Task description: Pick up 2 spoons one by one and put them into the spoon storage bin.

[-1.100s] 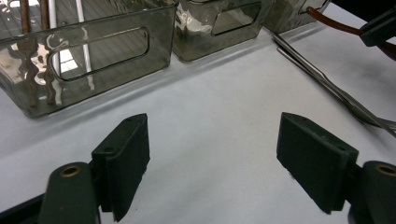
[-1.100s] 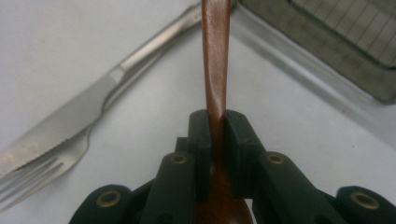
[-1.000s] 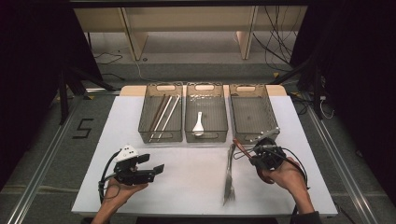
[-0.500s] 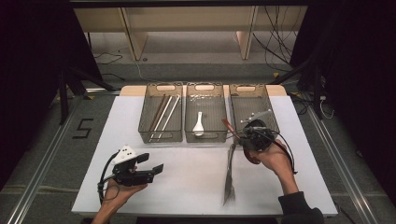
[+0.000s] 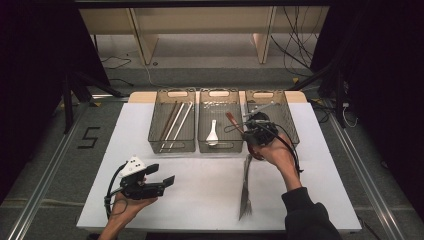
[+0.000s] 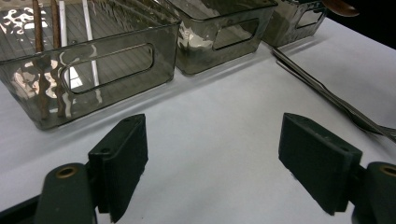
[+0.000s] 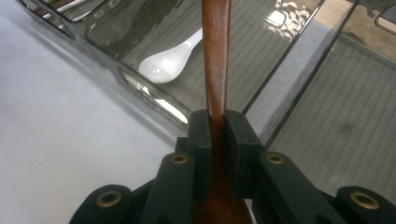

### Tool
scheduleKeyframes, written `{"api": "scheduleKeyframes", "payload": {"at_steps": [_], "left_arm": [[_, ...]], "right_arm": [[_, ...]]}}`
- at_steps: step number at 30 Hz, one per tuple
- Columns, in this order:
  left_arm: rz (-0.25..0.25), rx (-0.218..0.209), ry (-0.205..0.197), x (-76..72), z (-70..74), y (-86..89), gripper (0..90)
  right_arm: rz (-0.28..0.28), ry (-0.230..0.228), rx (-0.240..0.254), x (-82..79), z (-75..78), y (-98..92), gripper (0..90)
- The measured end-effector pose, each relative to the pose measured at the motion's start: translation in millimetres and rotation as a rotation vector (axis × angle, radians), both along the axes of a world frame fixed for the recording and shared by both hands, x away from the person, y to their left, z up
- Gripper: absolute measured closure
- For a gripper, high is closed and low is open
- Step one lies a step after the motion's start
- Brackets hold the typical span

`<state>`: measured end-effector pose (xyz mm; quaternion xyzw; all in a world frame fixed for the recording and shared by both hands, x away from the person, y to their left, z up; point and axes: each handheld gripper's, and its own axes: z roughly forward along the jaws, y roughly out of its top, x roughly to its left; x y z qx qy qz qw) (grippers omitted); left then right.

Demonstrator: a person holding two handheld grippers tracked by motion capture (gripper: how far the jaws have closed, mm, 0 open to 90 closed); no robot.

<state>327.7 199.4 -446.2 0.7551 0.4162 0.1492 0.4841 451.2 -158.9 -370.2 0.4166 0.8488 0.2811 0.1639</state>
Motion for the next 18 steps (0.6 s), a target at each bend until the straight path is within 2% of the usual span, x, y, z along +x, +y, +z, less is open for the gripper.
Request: {"api": "scheduleKeyframes", "payload": {"at_steps": [18], "left_arm": [[0.002, -0.007, -0.012, -0.1, 0.5, 0.2, 23.2]], "right_arm": [[-0.023, -0.011, 0.000, 32.7, 4.8, 21.2, 82.0]]}}
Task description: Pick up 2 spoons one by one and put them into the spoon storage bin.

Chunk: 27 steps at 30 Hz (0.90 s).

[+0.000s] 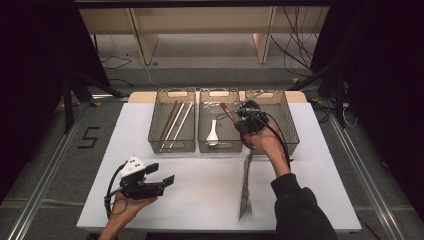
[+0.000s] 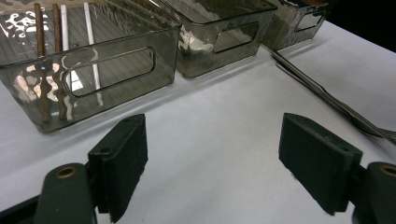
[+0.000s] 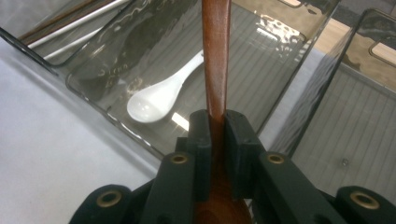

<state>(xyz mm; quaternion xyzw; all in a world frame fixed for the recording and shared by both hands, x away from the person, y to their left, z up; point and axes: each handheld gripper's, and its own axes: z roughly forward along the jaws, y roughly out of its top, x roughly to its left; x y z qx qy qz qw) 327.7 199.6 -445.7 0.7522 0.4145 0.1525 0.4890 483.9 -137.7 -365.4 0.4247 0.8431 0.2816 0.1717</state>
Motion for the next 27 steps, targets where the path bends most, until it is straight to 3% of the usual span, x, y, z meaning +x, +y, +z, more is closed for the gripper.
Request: {"api": "scheduleKeyframes", "payload": {"at_steps": [27], "left_arm": [[-0.001, -0.012, -0.004, 0.2, 0.0, 0.6, 23.0]], "right_arm": [[-0.030, -0.015, 0.032, 33.9, -2.8, 23.4, 81.9]]}}
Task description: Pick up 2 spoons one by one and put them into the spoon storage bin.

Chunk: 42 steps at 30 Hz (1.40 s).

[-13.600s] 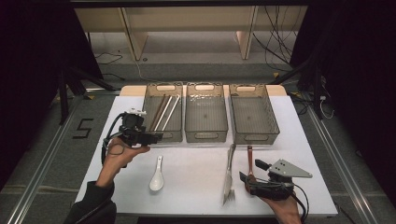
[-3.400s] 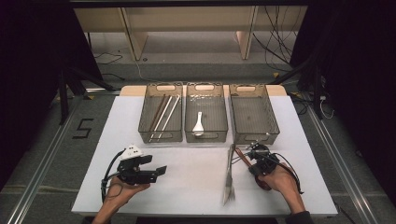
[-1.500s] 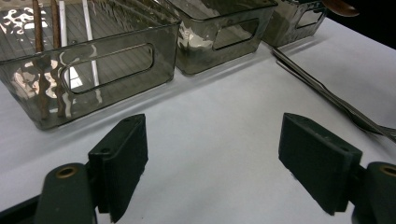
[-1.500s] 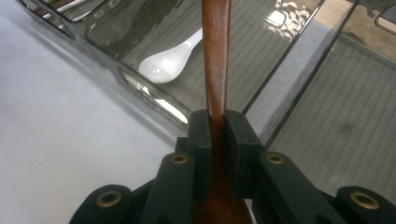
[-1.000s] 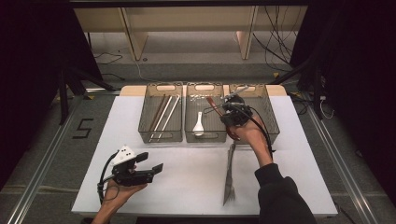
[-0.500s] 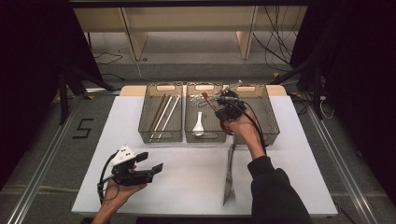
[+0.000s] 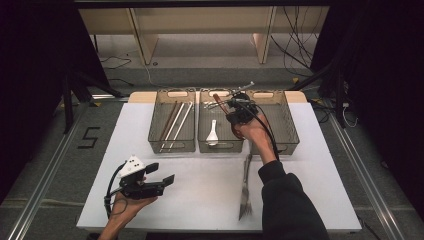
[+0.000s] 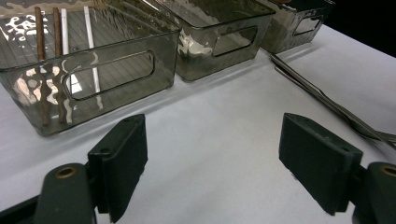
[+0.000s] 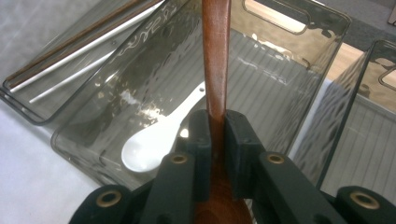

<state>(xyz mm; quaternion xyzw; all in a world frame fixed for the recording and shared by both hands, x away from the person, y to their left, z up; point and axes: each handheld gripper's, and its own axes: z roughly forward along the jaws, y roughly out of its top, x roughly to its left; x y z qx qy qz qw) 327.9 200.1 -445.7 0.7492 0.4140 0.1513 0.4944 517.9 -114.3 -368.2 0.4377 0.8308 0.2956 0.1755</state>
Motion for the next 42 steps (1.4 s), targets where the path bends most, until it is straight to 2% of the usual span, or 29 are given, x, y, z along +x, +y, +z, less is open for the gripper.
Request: {"api": "scheduleKeyframes", "payload": {"at_steps": [11, 24, 34, 37, 40, 42], "left_arm": [[0.002, 0.000, -0.002, 0.1, -0.1, -0.3, 22.8], [0.003, 0.001, -0.005, -0.2, 0.0, -0.7, 22.8], [0.002, 0.003, -0.004, -0.2, 0.1, -0.5, 22.7], [0.002, 0.003, -0.004, -0.1, -0.1, -0.6, 22.5], [0.003, 0.003, -0.003, -0.1, -0.1, -0.5, 22.4], [0.002, 0.003, -0.004, -0.2, 0.0, -0.5, 22.3]], "right_arm": [[-0.002, -0.024, 0.005, 6.6, -2.5, 5.3, 81.9], [-0.012, -0.013, 0.023, 12.9, -10.8, 11.4, 81.7], [-0.025, -0.004, 0.012, 20.6, -19.4, 10.9, 81.2], [-0.025, 0.011, 0.014, 21.7, -21.4, 10.1, 79.2], [-0.021, 0.022, 0.020, 20.8, -21.6, 8.7, 68.7], [-0.011, 0.020, 0.029, 18.3, -20.0, 7.4, 66.1]]}}
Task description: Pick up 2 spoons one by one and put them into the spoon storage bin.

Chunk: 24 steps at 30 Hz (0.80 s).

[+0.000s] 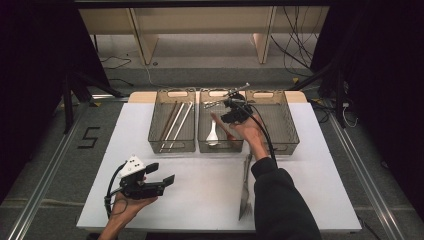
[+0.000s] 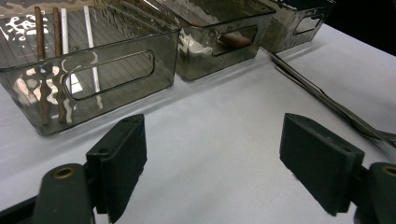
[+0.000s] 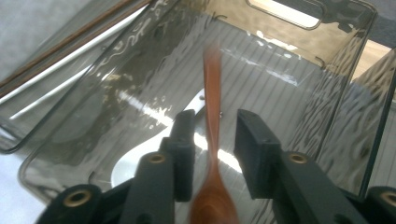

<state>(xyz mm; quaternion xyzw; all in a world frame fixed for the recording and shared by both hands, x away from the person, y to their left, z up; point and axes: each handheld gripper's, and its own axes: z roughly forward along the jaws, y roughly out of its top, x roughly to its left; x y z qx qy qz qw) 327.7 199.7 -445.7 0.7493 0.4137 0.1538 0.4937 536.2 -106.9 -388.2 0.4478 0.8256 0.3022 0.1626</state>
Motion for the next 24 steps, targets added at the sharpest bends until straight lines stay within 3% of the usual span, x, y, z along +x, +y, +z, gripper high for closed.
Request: {"api": "scheduleKeyframes", "payload": {"at_steps": [6, 12, 18, 24], "left_arm": [[0.002, 0.000, 0.000, 0.0, 0.1, 0.2, 22.0], [0.003, 0.000, -0.006, 0.1, 0.7, 0.9, 21.7], [0.005, 0.000, -0.006, -0.3, 0.7, 0.6, 21.6], [0.007, -0.003, -0.004, -0.2, 0.4, 0.6, 21.6]], "right_arm": [[0.067, -0.040, 0.052, -22.8, 10.2, -3.4, 56.0], [0.143, -0.048, 0.090, -53.7, 14.8, -11.0, 48.4], [0.196, -0.039, 0.107, -79.2, 4.9, -19.4, 47.3], [0.223, -0.020, 0.090, -95.9, -13.0, -26.6, 55.0]]}}
